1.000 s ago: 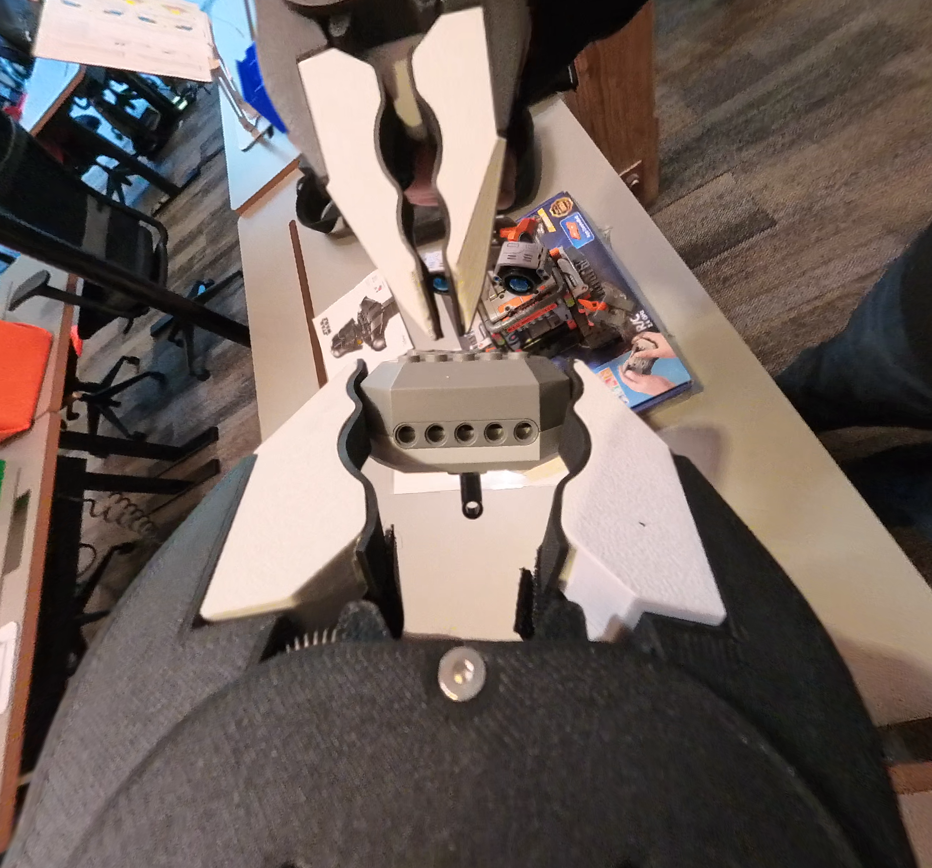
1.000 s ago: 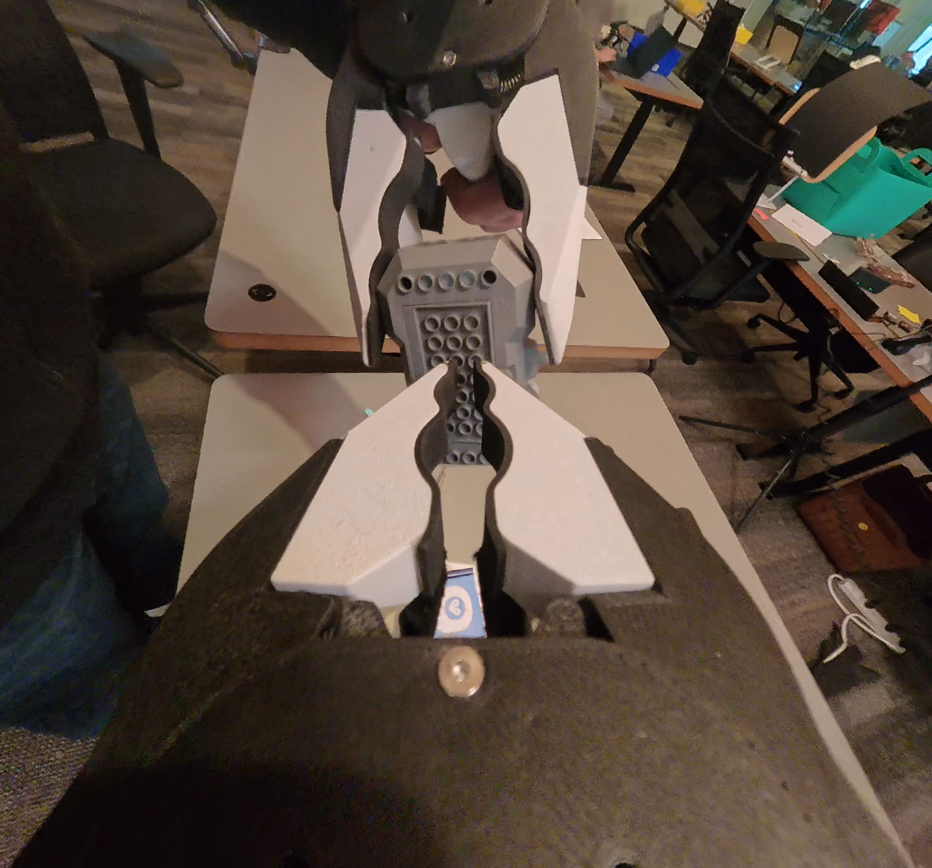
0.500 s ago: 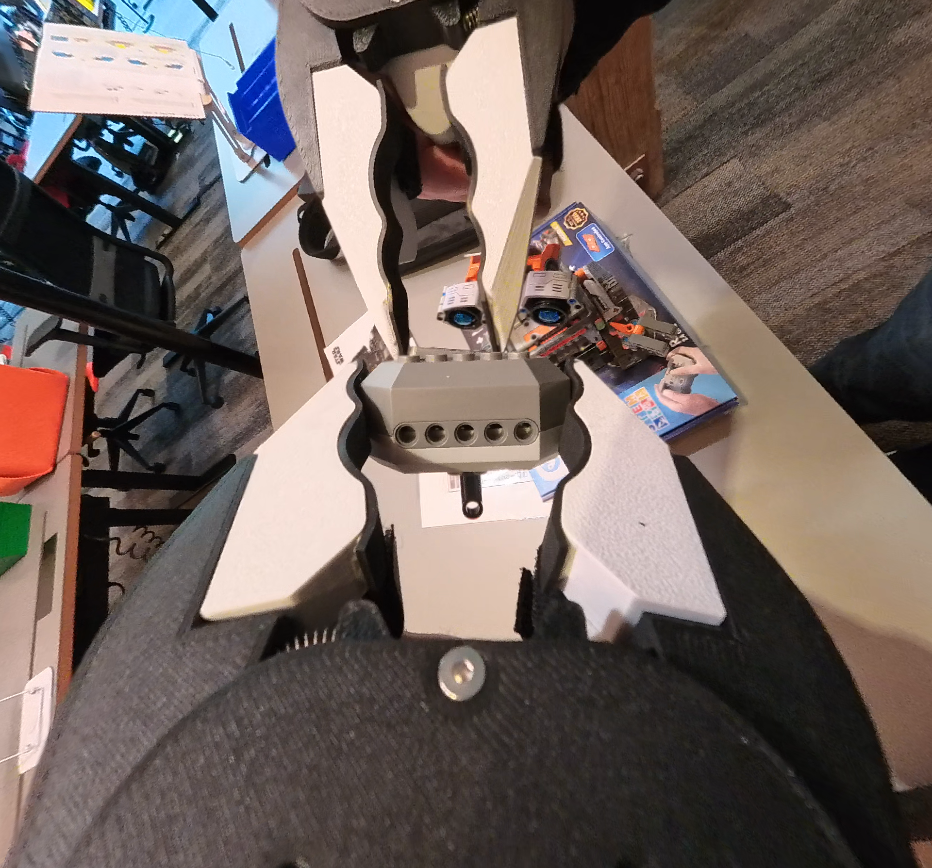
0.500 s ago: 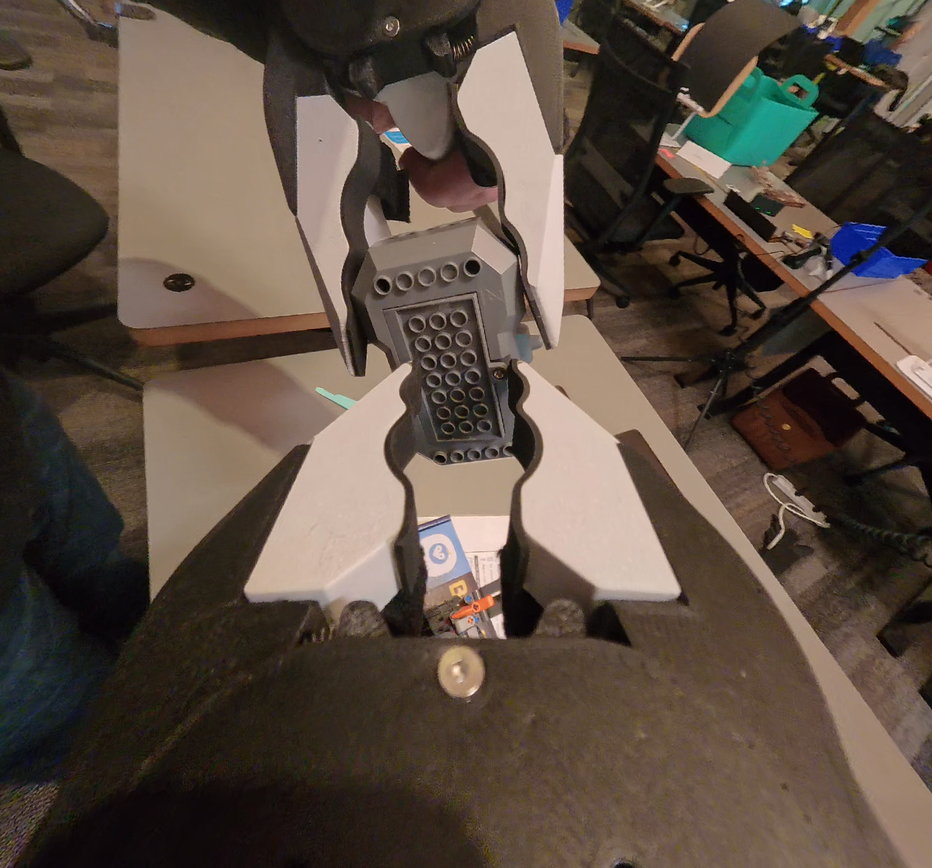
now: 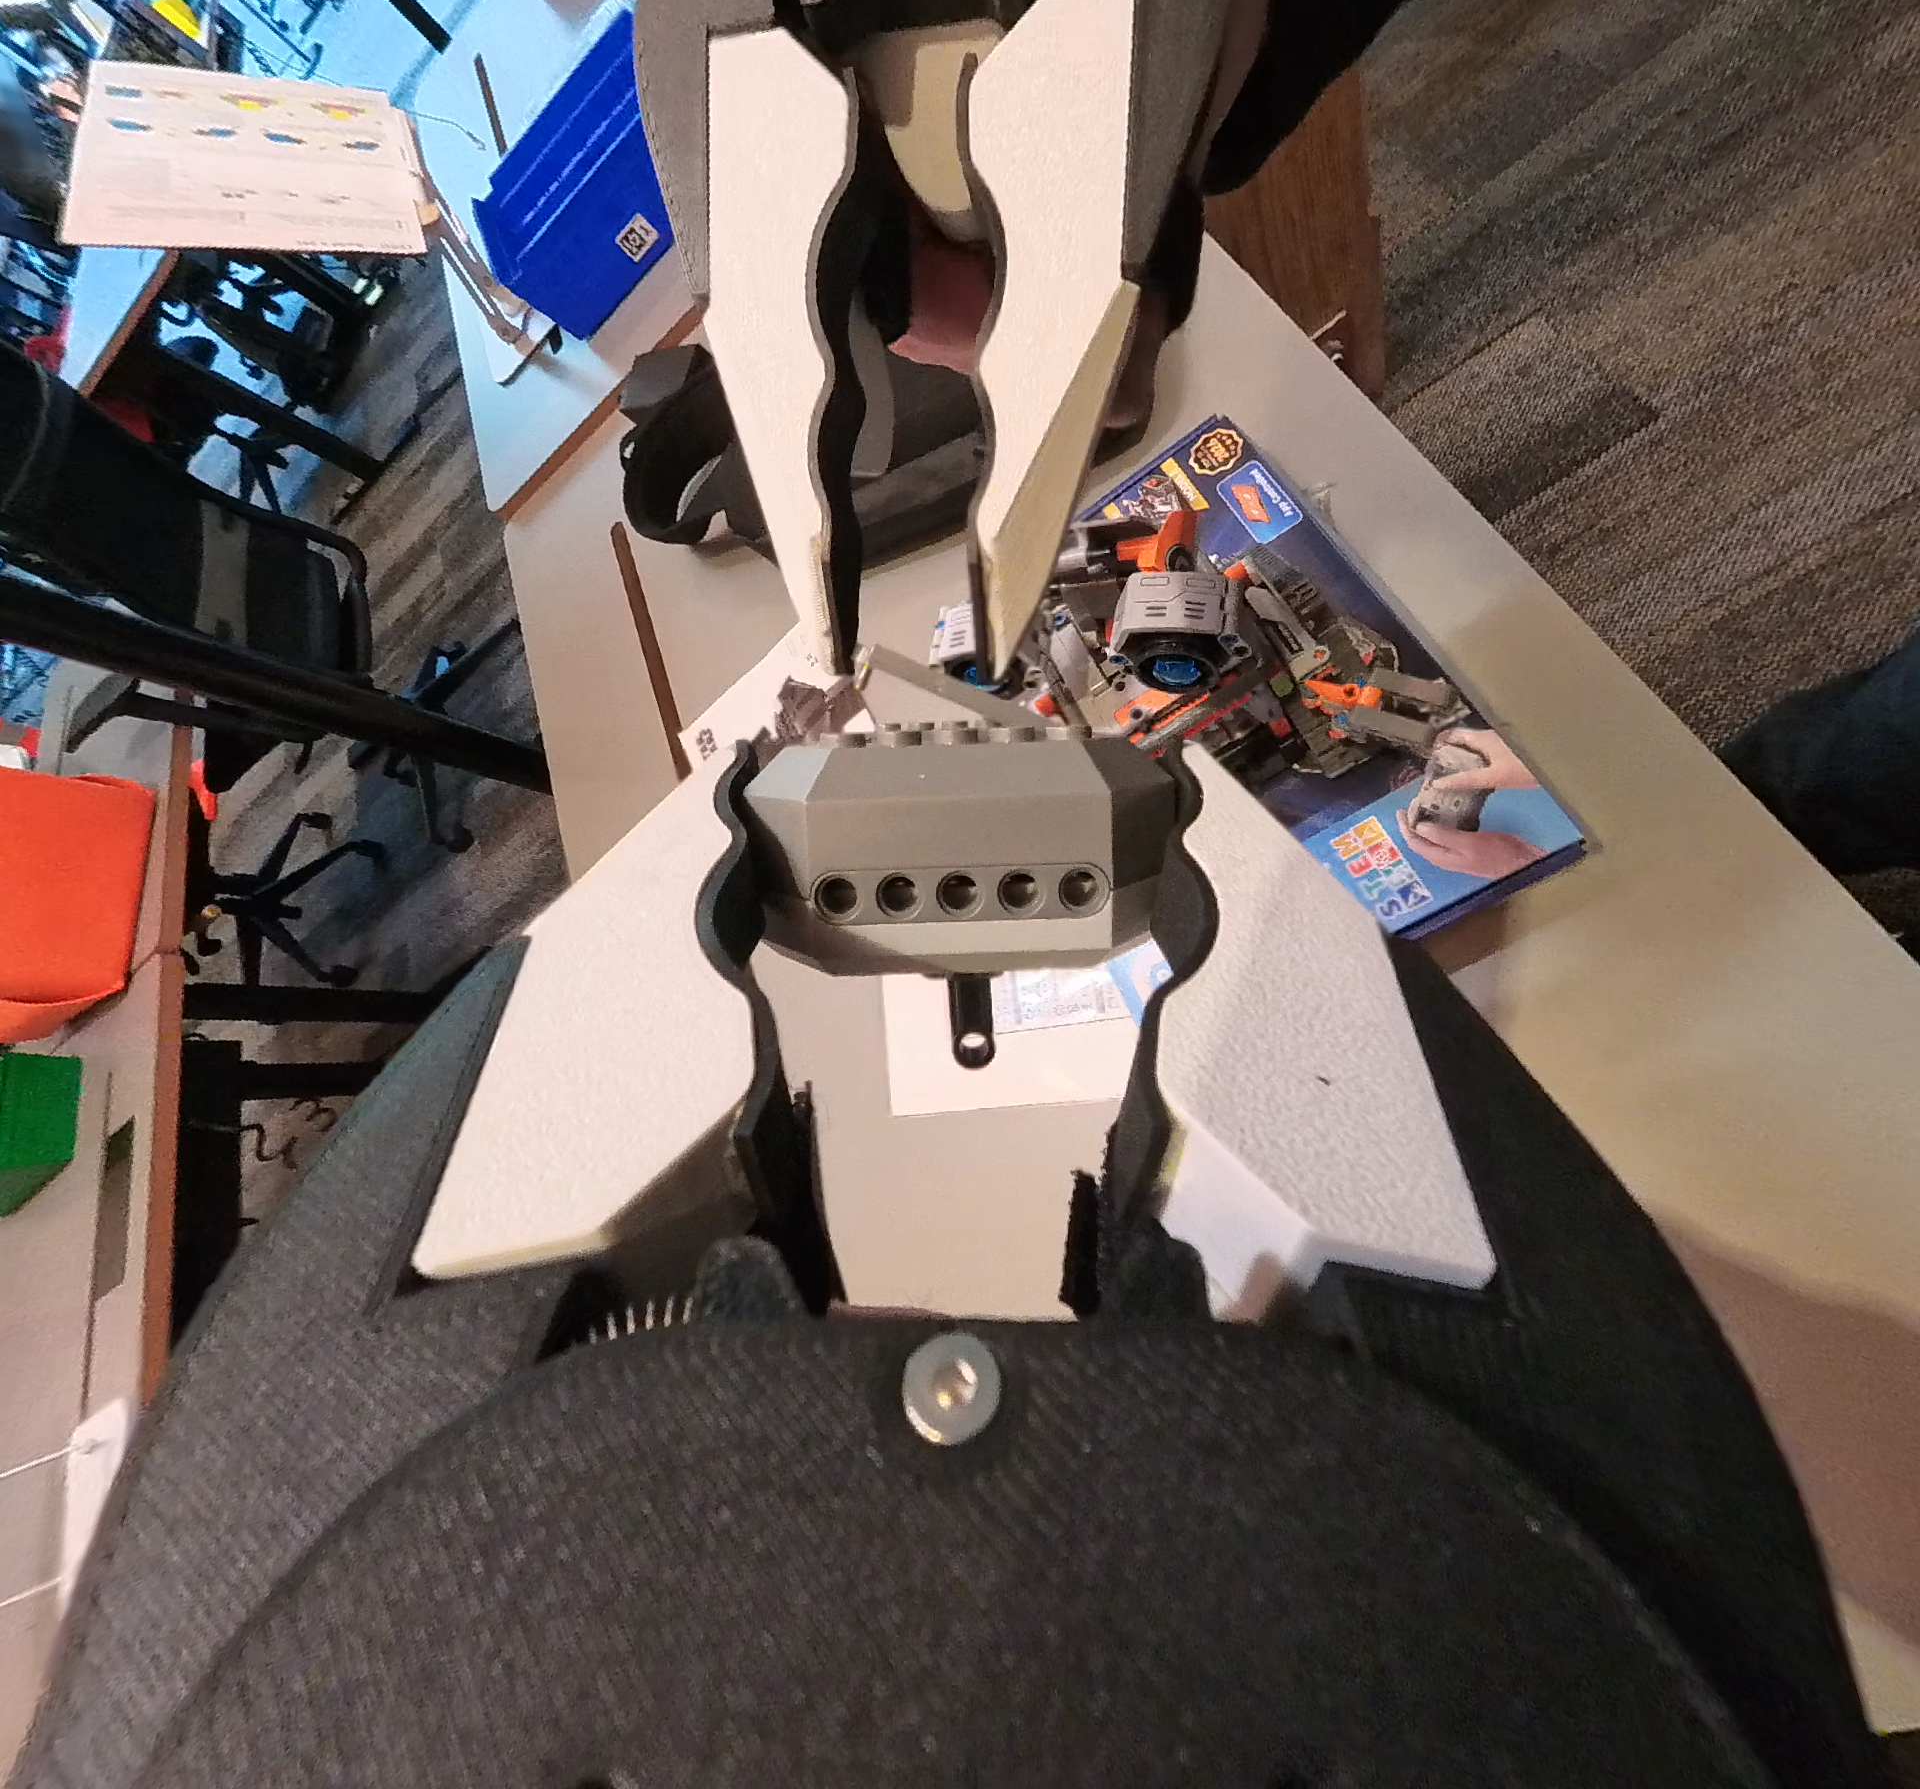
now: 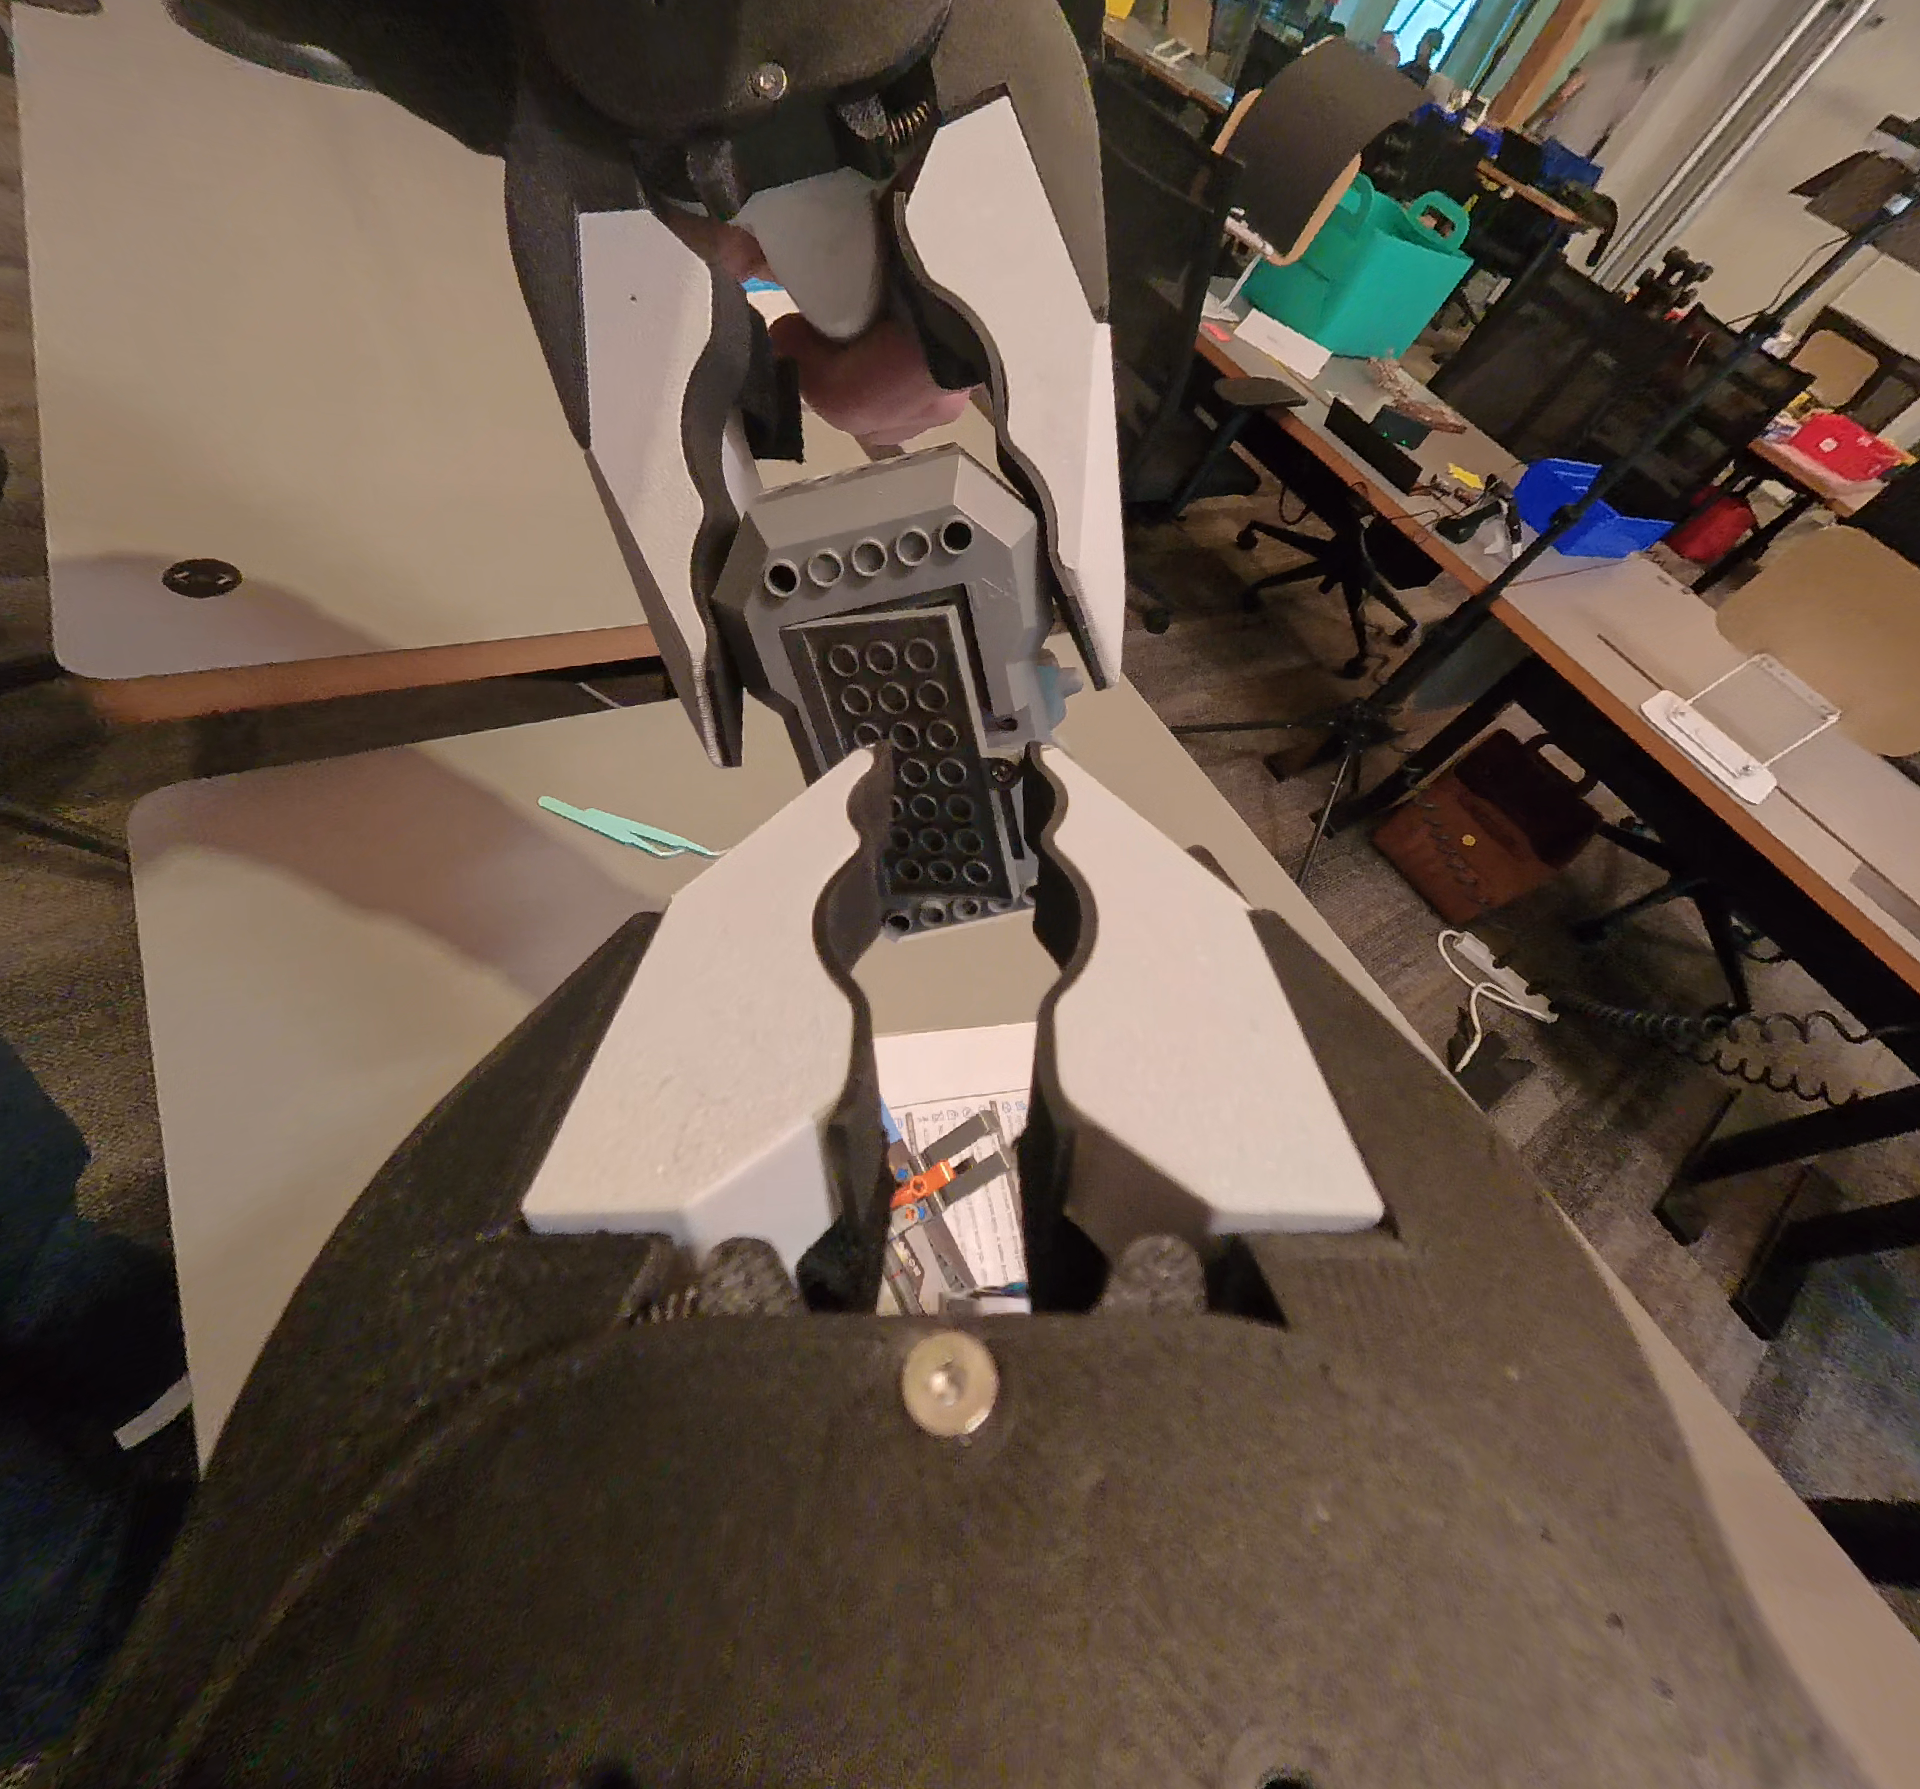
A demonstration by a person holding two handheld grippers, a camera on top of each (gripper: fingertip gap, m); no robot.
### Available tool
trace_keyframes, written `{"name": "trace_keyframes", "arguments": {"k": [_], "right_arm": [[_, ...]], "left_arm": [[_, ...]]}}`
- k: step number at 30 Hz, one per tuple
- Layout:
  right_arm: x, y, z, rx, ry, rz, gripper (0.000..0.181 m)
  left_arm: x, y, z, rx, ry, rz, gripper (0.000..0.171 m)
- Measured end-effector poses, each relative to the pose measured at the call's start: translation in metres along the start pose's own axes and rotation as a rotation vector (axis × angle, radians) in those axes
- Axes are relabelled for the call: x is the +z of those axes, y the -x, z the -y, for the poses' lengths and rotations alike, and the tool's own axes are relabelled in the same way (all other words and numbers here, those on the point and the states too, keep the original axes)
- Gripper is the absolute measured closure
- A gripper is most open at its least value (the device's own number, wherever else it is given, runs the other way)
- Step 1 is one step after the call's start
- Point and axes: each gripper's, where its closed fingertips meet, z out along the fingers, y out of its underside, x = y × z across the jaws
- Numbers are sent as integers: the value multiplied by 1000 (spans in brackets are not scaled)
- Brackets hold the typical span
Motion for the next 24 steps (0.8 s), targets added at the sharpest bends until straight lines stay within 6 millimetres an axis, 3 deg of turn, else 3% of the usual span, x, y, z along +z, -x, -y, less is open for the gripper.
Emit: {"name": "trace_keyframes", "arguments": {"k": [7, 24], "right_arm": [[-16, -6, 0, 99, -66, -6, 165], [-39, -7, -4, 136, -113, -31, 174]], "left_arm": [[6, 6, 6, 48, 0, 10, 98], [16, 10, 16, 135, -8, 17, 98]]}}
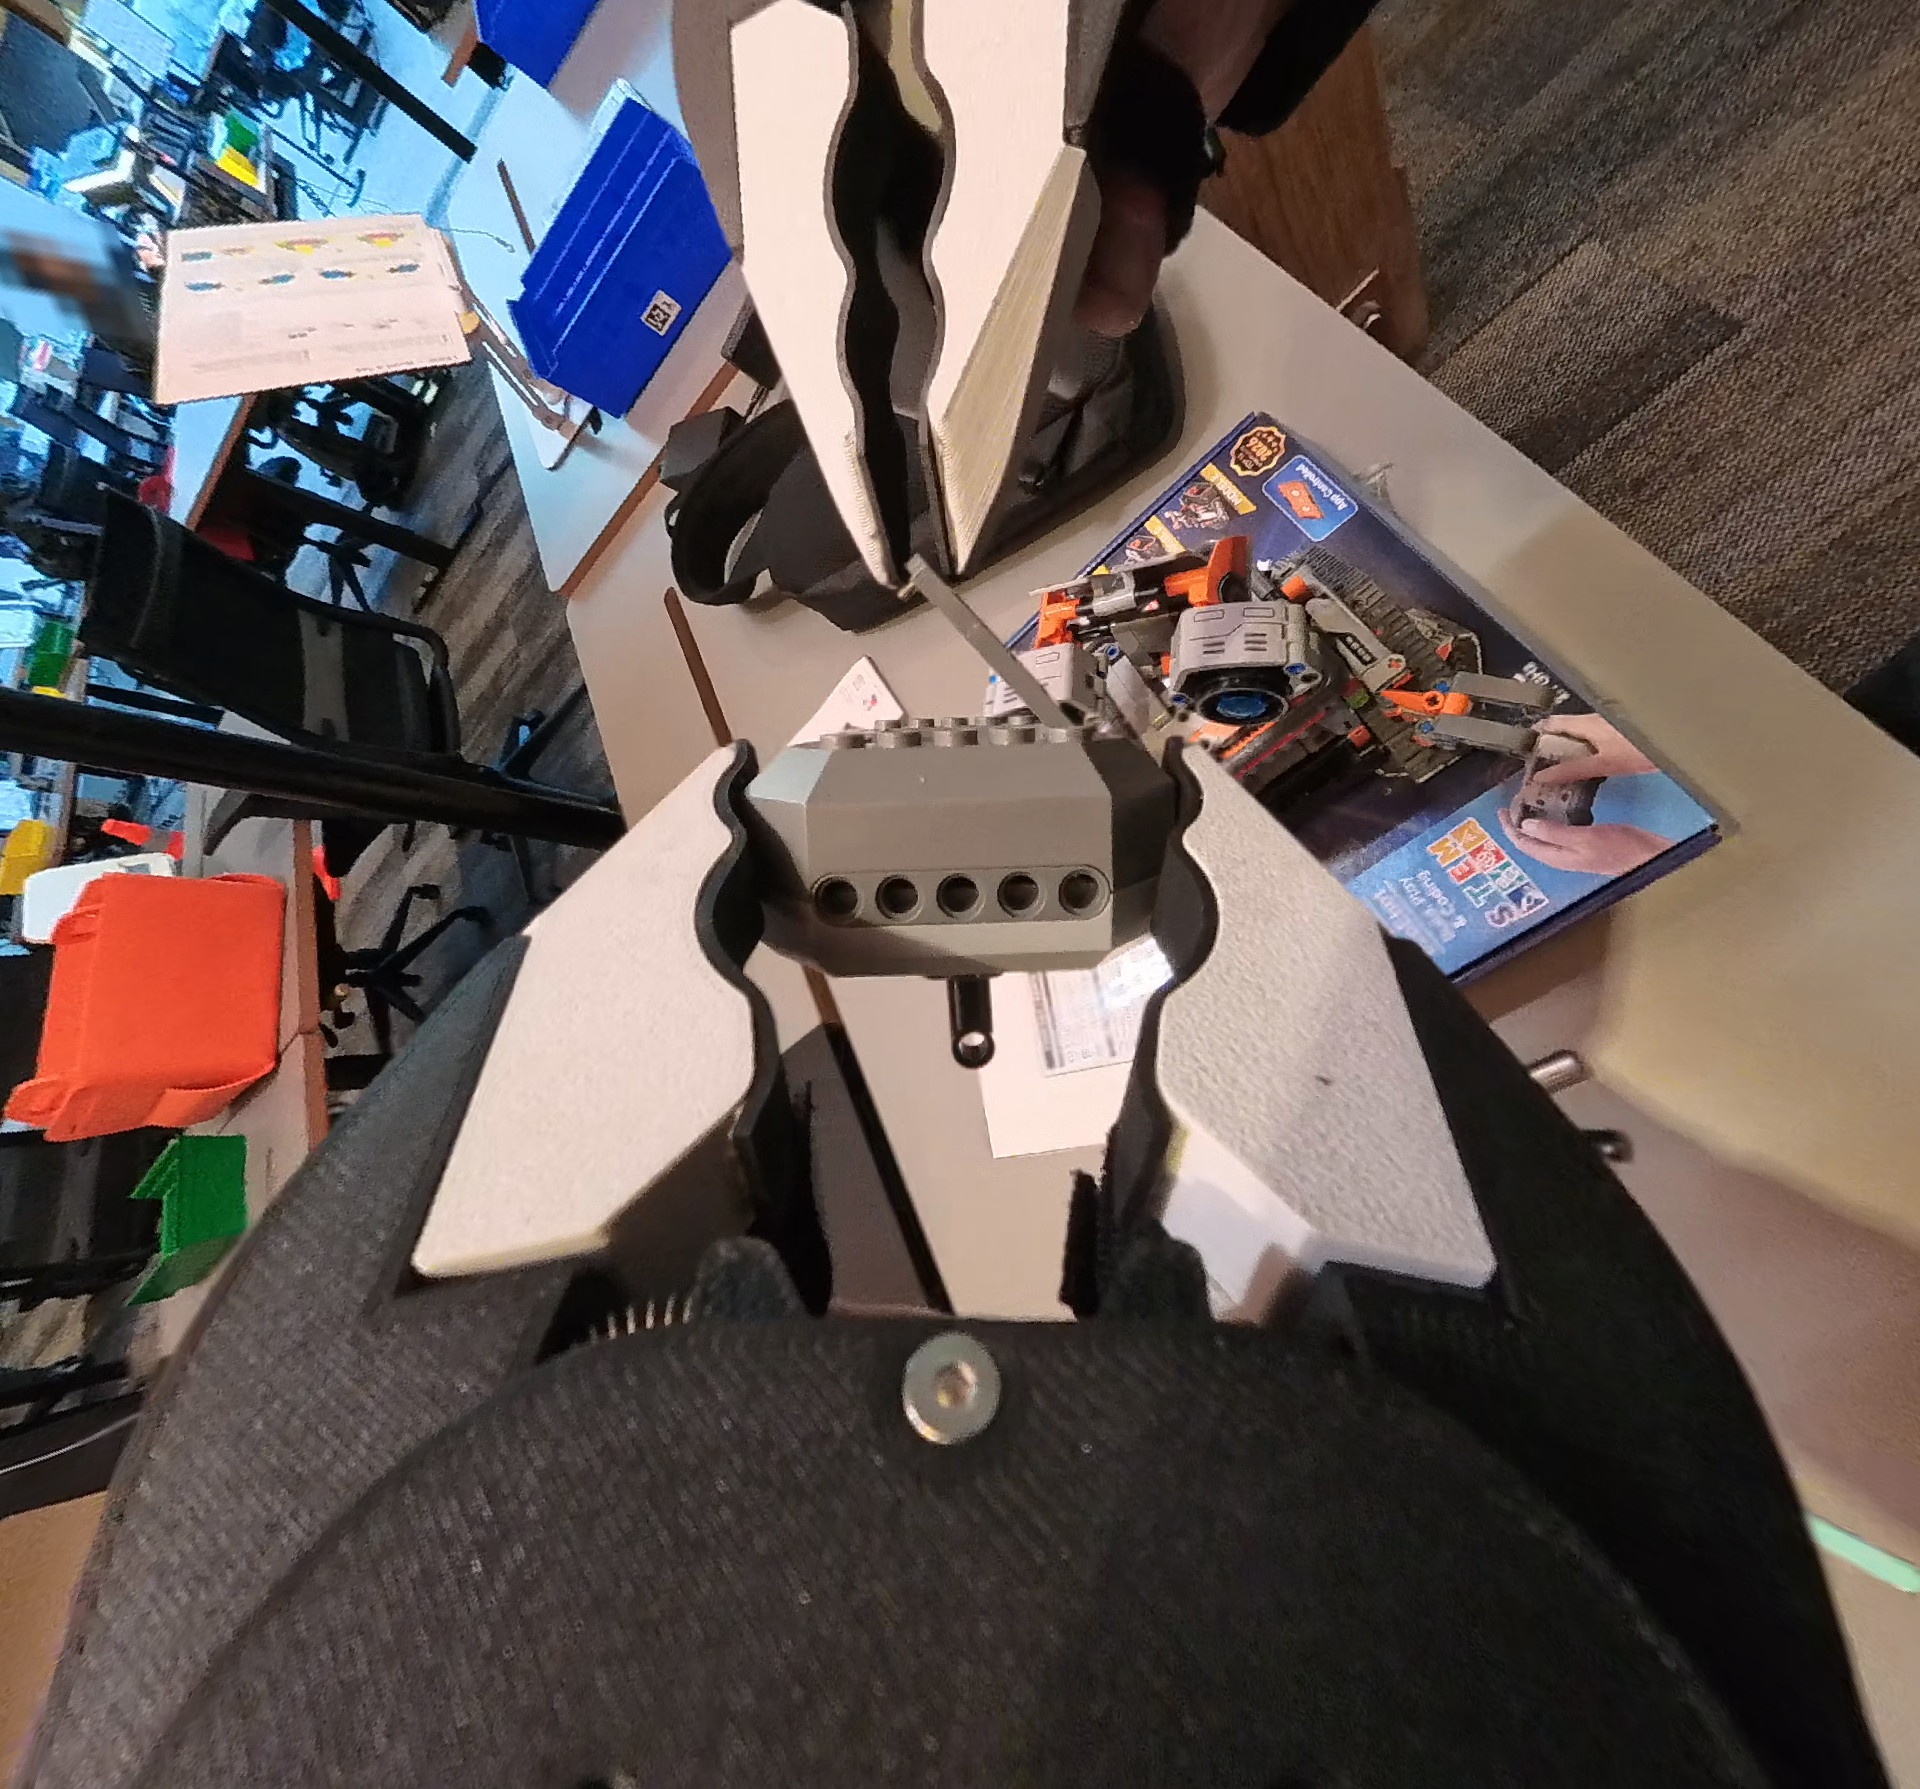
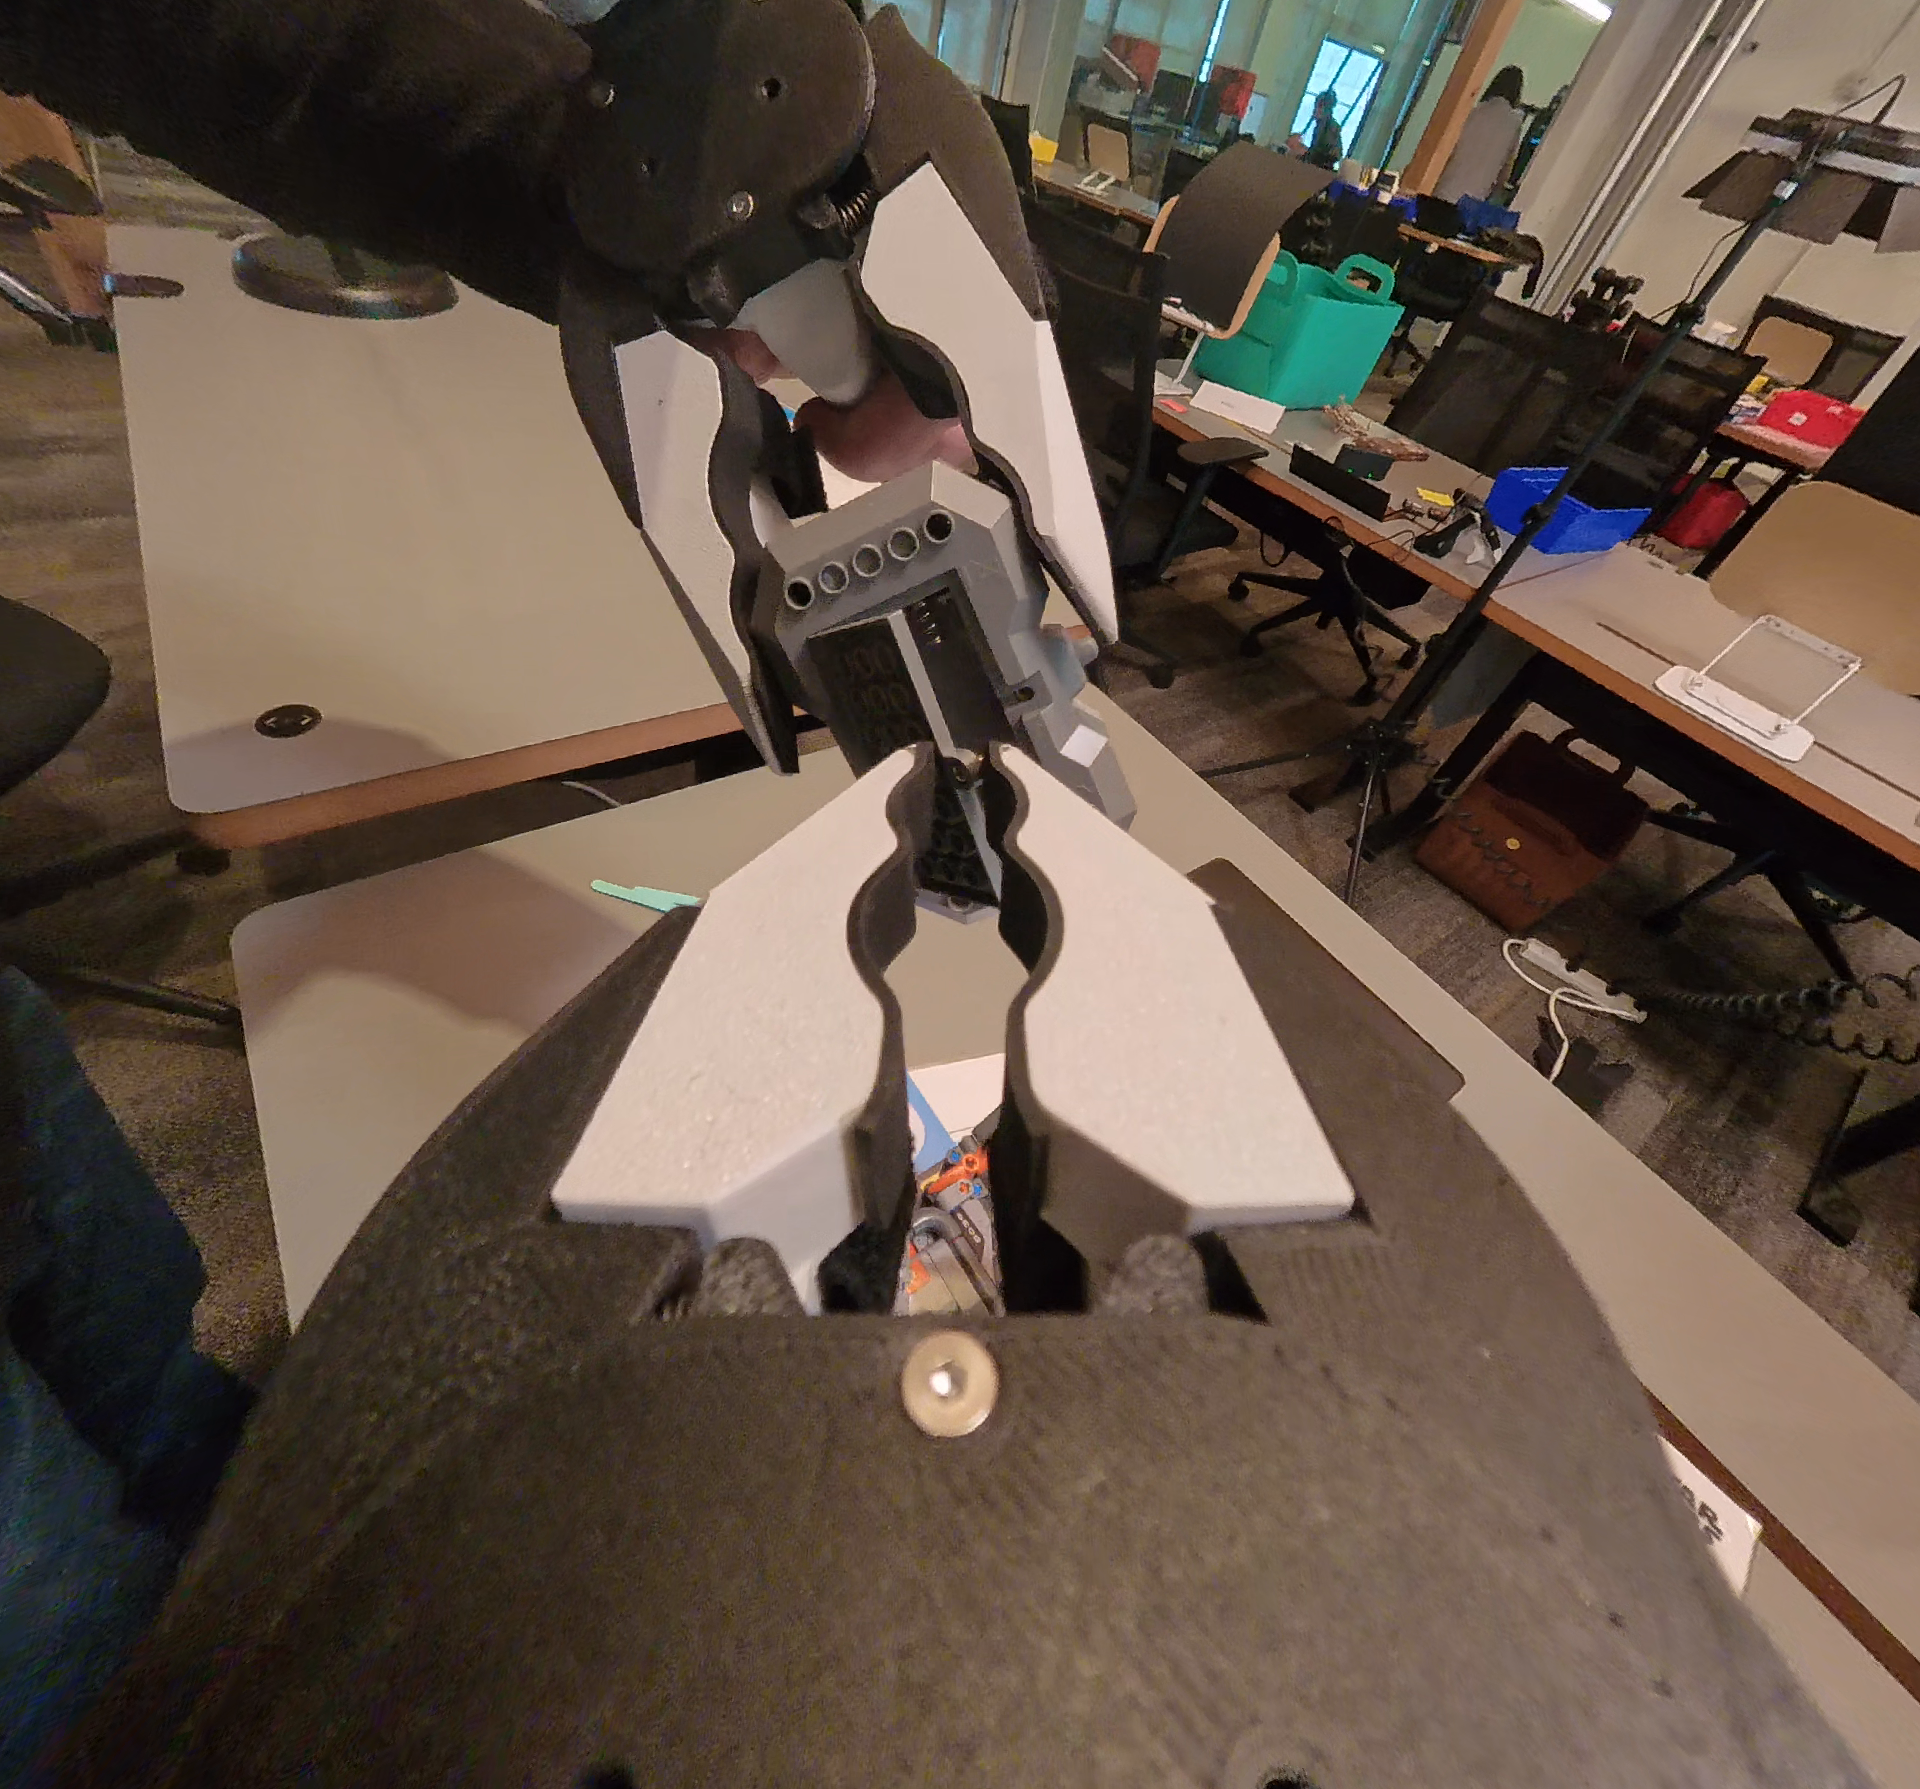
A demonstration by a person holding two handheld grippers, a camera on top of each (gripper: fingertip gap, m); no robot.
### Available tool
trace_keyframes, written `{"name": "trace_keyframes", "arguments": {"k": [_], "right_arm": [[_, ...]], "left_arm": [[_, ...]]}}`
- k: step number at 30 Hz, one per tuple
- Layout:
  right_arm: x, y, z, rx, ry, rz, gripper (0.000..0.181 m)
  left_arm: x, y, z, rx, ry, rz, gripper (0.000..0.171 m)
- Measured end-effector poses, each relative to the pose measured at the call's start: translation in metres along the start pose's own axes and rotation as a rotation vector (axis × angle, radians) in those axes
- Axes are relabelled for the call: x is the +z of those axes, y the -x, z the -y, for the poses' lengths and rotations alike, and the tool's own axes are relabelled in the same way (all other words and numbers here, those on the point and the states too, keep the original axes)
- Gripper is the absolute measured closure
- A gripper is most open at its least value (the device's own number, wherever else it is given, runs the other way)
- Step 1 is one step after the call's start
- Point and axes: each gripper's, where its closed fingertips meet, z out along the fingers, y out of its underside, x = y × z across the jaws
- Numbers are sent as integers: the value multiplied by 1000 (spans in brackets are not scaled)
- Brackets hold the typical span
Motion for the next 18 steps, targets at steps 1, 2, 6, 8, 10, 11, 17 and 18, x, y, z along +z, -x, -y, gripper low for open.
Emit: {"name": "trace_keyframes", "arguments": {"k": [1, 2, 6, 8, 10, 11, 17, 18], "right_arm": [[0, -1, -1, -2, 1, -2, 173], [0, -1, -1, -2, 4, 2, 171], [-3, -5, 1, 14, -19, -4, 174], [-3, -7, -1, 28, -25, -16, 172], [-2, -11, -3, 34, -24, -44, 172], [-1, -13, -4, 36, -23, -52, 172], [-1, -23, -13, 45, -20, -74, 173], [-2, -25, -14, 47, -22, -81, 173]], "left_arm": [[1, 1, 0, 16, 6, 2, 98], [2, 0, 1, 18, 3, -4, 98], [4, 3, 3, 14, -8, 2, 98], [5, 7, 1, 7, -6, 9, 98], [8, 8, 0, -21, -14, 9, 98], [11, 7, -1, -32, -20, 7, 98], [24, 8, -5, -27, -23, 21, 98], [24, 10, -5, -28, -26, 25, 98]]}}
